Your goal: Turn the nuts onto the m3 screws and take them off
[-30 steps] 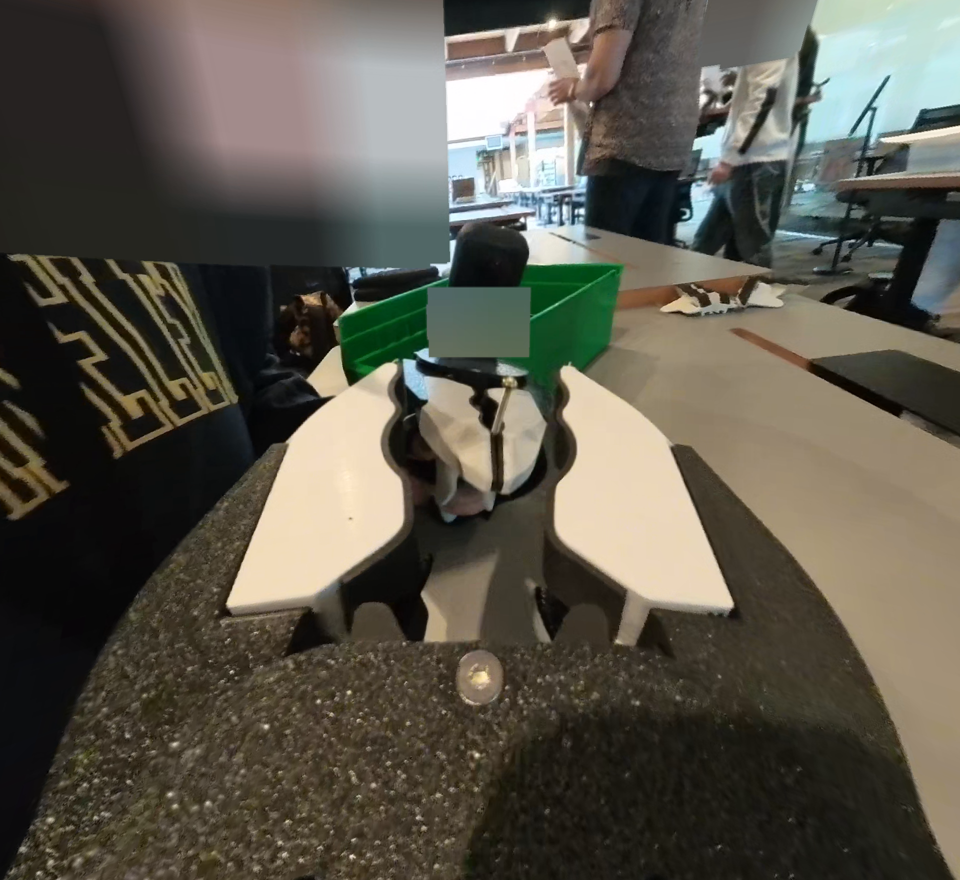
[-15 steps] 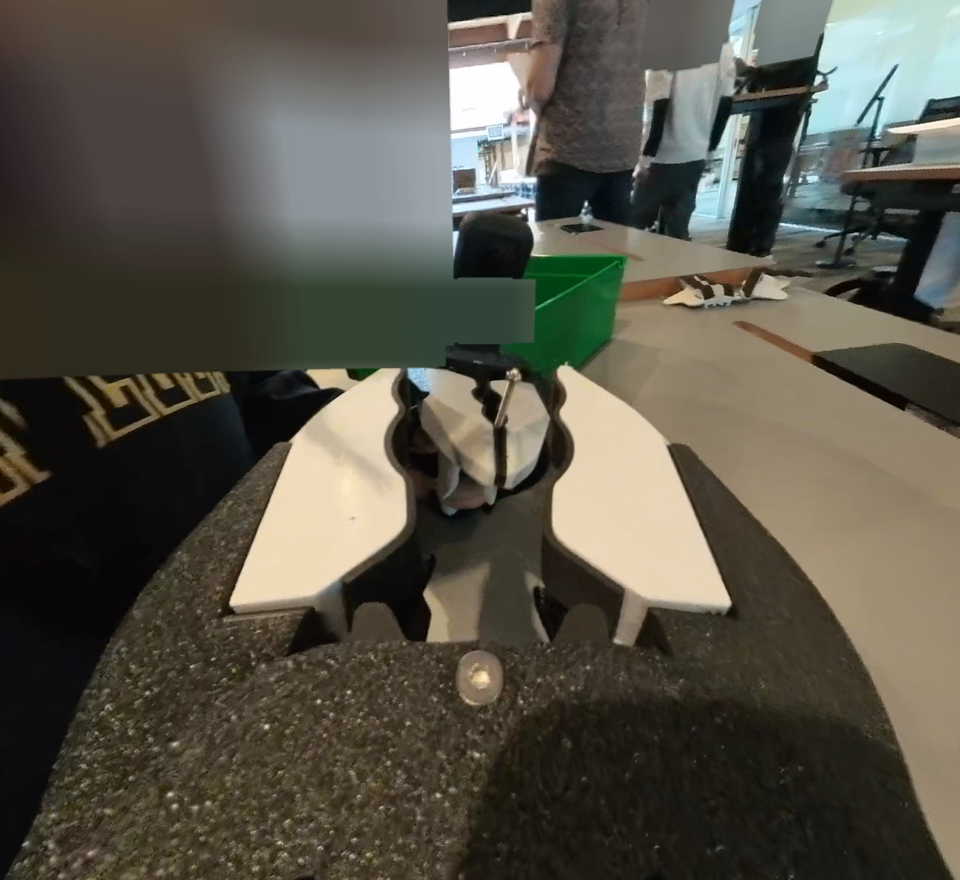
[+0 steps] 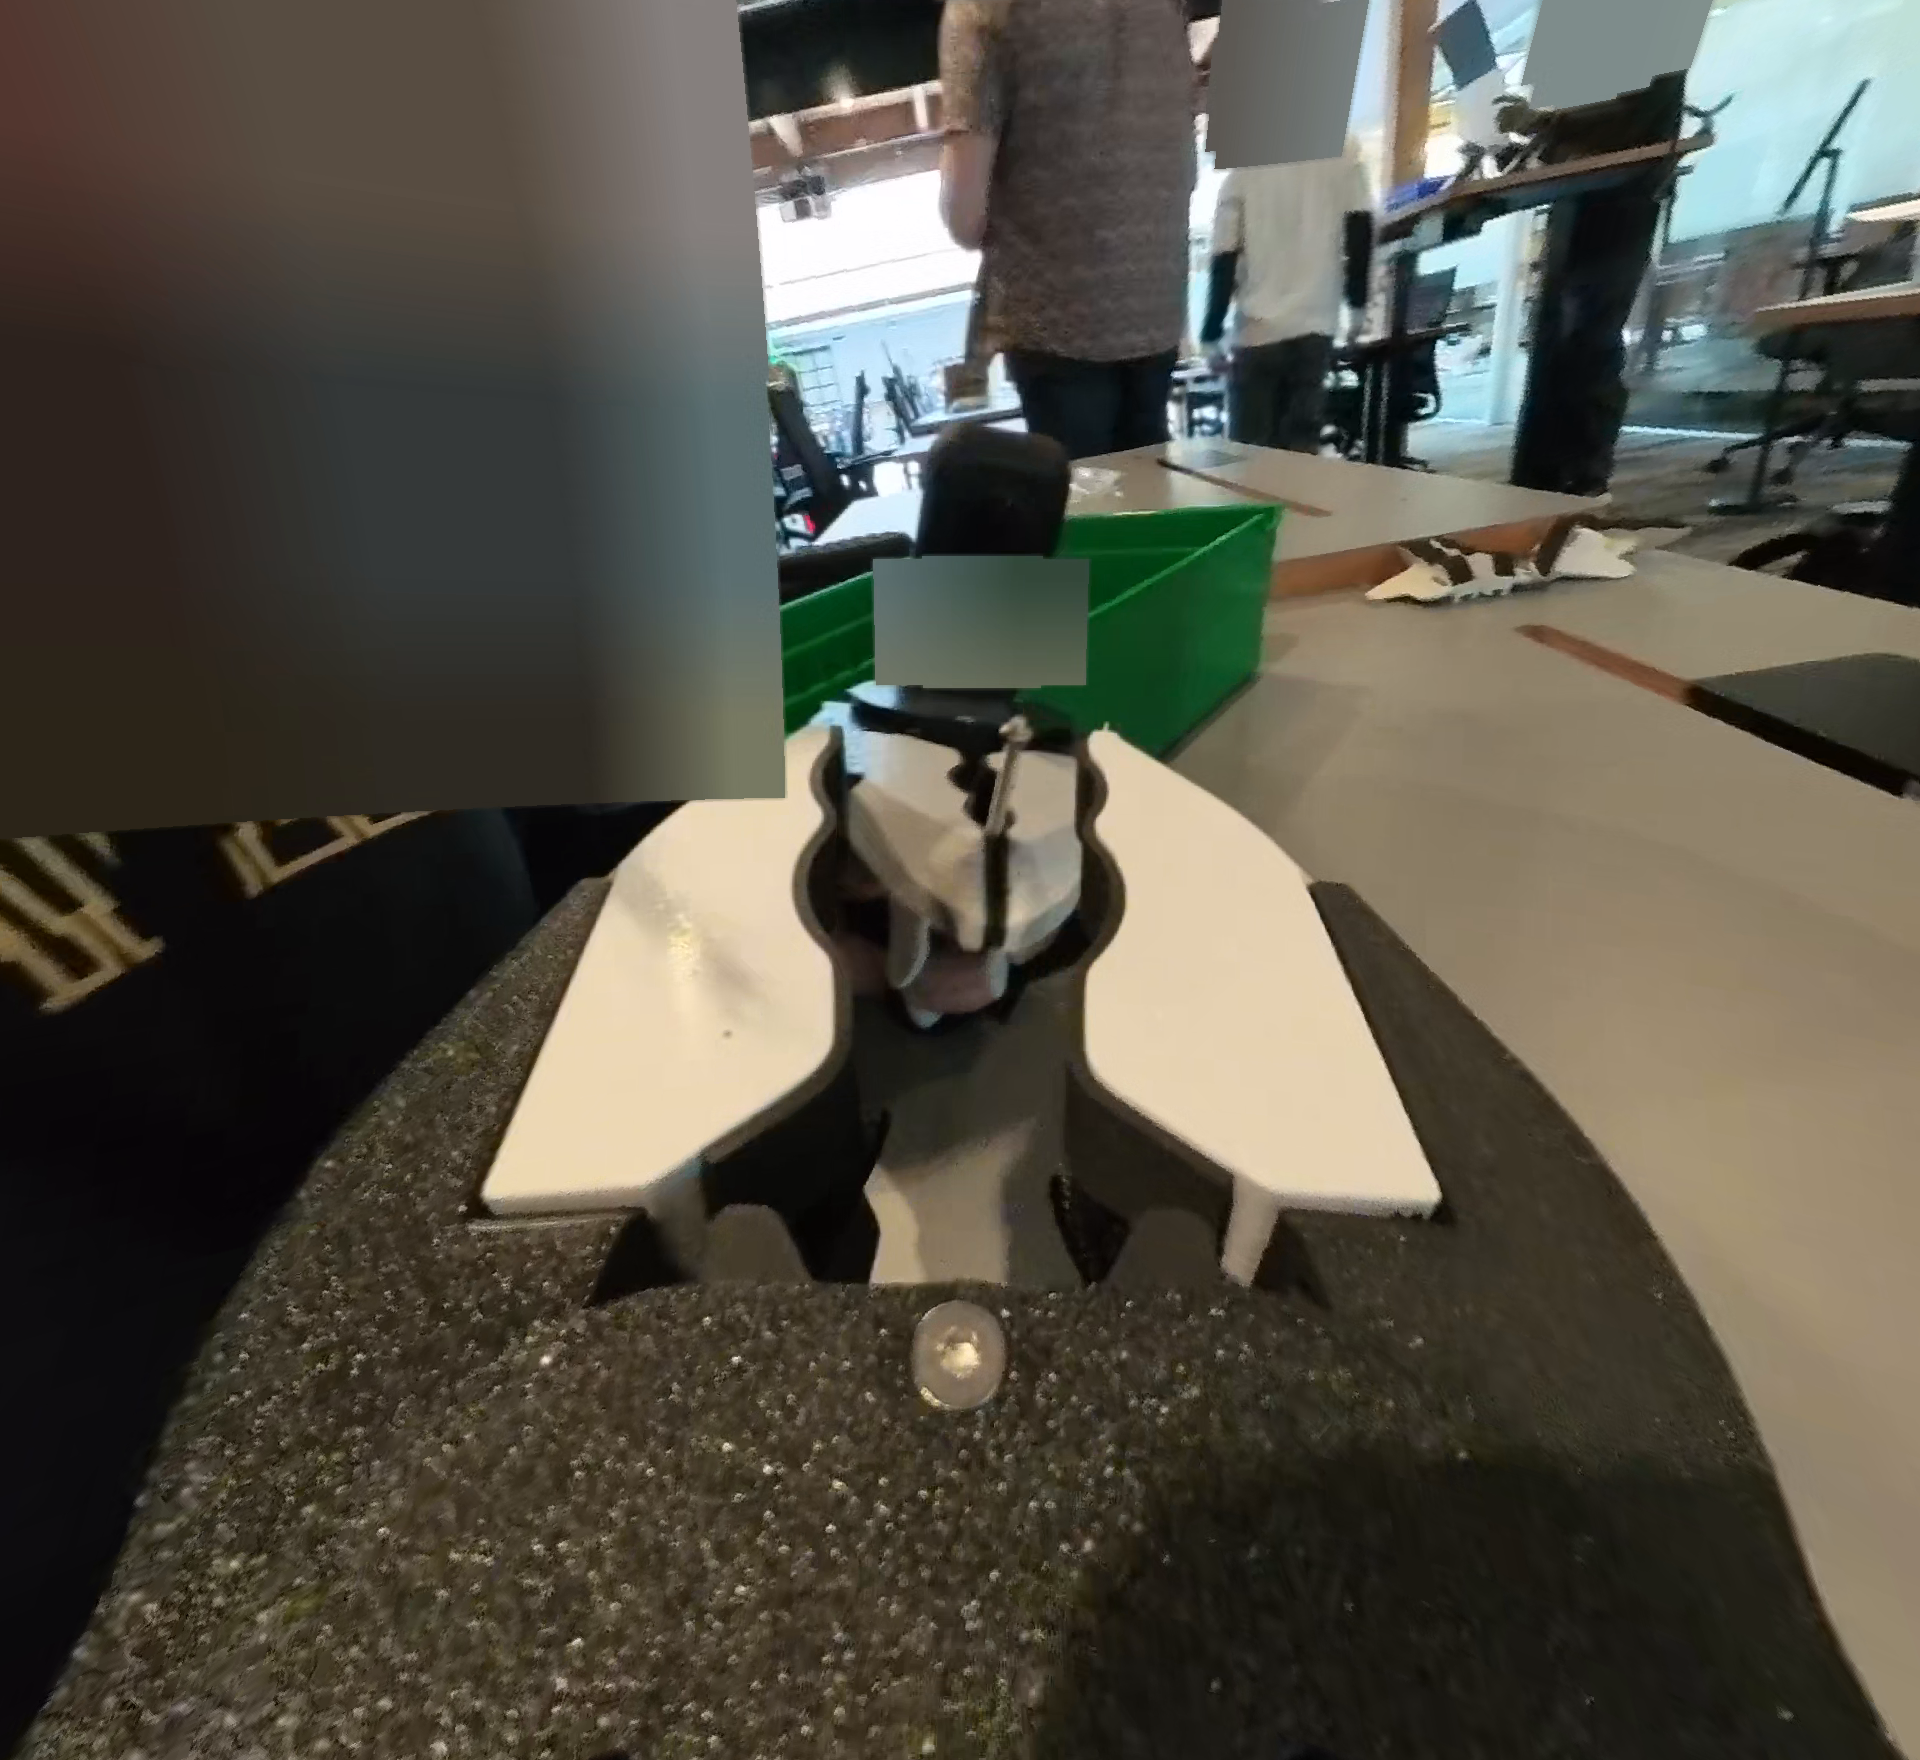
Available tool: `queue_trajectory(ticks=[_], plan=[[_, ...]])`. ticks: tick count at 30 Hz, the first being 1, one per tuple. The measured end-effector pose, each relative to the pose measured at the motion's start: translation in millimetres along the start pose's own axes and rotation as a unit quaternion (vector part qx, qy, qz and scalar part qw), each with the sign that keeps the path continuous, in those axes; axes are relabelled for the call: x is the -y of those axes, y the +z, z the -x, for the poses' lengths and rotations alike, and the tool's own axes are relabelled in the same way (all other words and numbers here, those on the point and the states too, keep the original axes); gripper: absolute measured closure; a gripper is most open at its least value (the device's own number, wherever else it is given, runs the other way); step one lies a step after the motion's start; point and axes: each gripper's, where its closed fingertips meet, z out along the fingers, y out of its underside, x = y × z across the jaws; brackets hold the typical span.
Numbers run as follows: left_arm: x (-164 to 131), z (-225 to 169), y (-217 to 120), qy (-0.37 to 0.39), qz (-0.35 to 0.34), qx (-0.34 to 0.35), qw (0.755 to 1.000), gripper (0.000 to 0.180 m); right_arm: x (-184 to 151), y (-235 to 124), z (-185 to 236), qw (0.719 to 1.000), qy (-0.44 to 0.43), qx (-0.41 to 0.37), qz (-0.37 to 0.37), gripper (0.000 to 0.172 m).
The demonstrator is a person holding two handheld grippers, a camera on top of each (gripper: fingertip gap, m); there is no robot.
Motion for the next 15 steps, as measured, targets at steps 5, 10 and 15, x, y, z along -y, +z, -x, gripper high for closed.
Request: queue_trajectory(ticks=[5, 10, 15], plan=[[-0.6, 0.0, 0.7, 0.002, 0.003, 0.001, 1.000, 0.180, -3.5, 26.8, -3.5, 1.000, -0.009, 0.014, 0.024, 0.128], [0.6, 0.7, -0.1, -0.001, -0.001, 0.001, 1.000, 0.180, -12.3, 7.0, 6.8, 0.999, -0.007, 0.027, 0.036, 0.135], [-2.1, 0.3, 2.2, 0.002, 0.010, 0.003, 1.000, 0.180, -0.9, 0.0, -8.6, 1.000, -0.007, -0.008, 0.006, 0.135]])
